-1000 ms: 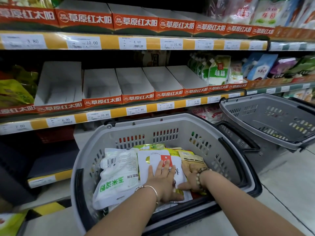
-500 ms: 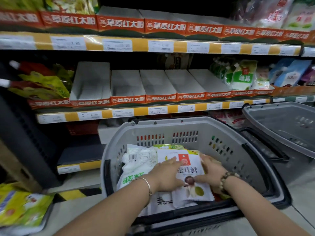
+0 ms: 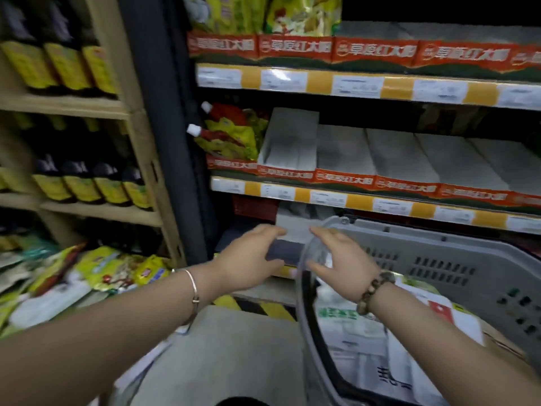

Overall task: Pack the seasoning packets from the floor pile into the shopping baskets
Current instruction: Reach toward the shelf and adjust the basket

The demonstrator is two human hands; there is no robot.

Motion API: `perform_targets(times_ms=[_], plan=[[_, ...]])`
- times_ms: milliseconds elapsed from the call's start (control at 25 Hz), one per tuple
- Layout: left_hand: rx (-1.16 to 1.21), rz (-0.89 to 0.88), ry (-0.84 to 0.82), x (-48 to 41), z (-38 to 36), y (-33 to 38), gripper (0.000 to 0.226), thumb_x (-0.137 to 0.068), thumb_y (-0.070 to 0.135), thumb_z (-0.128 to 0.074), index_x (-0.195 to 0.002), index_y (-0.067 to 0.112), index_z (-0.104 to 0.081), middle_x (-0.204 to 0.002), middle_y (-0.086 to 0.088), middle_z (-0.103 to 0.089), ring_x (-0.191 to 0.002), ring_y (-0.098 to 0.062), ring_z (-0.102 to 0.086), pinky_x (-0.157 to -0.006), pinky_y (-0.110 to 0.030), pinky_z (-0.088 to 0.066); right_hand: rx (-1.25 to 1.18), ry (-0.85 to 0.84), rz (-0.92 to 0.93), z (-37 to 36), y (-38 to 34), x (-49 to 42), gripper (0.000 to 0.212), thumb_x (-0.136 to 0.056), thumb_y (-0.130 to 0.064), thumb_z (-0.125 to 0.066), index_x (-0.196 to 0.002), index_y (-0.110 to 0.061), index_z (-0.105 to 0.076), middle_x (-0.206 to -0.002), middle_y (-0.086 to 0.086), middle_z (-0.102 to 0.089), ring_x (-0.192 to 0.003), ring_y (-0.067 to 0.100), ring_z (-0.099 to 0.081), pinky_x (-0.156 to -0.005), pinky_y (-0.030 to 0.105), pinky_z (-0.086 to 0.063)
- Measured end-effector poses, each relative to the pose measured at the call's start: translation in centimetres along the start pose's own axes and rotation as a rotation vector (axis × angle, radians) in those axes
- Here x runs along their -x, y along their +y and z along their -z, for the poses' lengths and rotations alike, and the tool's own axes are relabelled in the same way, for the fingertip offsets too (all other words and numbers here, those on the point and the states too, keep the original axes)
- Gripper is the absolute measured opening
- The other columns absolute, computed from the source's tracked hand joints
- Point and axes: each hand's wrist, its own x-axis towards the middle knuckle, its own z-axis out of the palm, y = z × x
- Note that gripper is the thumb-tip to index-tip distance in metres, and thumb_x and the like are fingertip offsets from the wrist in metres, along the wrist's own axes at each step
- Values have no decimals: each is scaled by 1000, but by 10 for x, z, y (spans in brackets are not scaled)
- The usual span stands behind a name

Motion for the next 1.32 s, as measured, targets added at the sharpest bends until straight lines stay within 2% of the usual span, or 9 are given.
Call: perform_targets(times_ms=[160, 440, 680, 960, 1160, 1240, 1320], plan=[[-51, 178, 135, 56, 50, -60, 60, -87, 23, -63, -142, 20, -39, -143, 0, -41, -125, -16, -45, -93, -12, -29, -34, -119, 190, -41, -74, -49, 65, -88, -39, -55, -145, -24, -27, -148, 3, -32, -134, 19, -33, -105, 32, -34], [-70, 572, 303, 202, 75, -136, 52, -92, 21, -58, -140, 23, -39, -144, 3, -40, -129, -14, -41, -95, -17, -30, 13, -220, 557, -122, -202, -72, 61, -87, -41, -54, -142, -26, -33, -145, 0, -37, -130, 20, -38, -100, 31, -34], [-72, 834, 319, 331, 70, -163, 54, -93, 31, -57, -143, 27, -34, -147, 4, -35, -130, -15, -40, -100, -27, -33, 12, -433, 703, -200, -284, -37, 60, -88, -41, -52, -143, -26, -30, -145, 1, -37, -129, 21, -40, -99, 35, -40], [55, 1169, 501, 452, -7, -195, 52, -92, 29, -60, -140, 22, -41, -144, 1, -41, -130, -19, -41, -101, -33, -36, 1, -727, 670, -304, -329, 30, 61, -90, -42, -49, -144, -26, -28, -148, 2, -33, -131, 21, -38, -101, 37, -40], [113, 1311, 492, 515, -80, -205, 48, -90, 26, -62, -135, 19, -46, -139, -1, -46, -125, -20, -47, -98, -33, -41, 66, -920, 775, -378, -356, 87, 58, -88, -37, -53, -141, -25, -33, -139, 5, -43, -123, 23, -45, -94, 38, -45], [135, 1368, 512, 539, -105, -200, 38, -88, 28, -64, -124, 22, -54, -126, 1, -54, -116, -19, -52, -91, -33, -43, 95, -1003, 875, -403, -367, 114, 58, -87, -37, -54, -140, -24, -35, -138, 5, -43, -122, 23, -45, -94, 38, -45], [171, 1447, 426, 564, -129, -188, 16, -85, 35, -65, -99, 33, -57, -102, 8, -59, -100, -16, -58, -74, -29, -44, 134, -1077, 962, -423, -377, 141, 59, -87, -38, -55, -141, -24, -34, -141, 4, -41, -124, 22, -44, -97, 36, -43]])
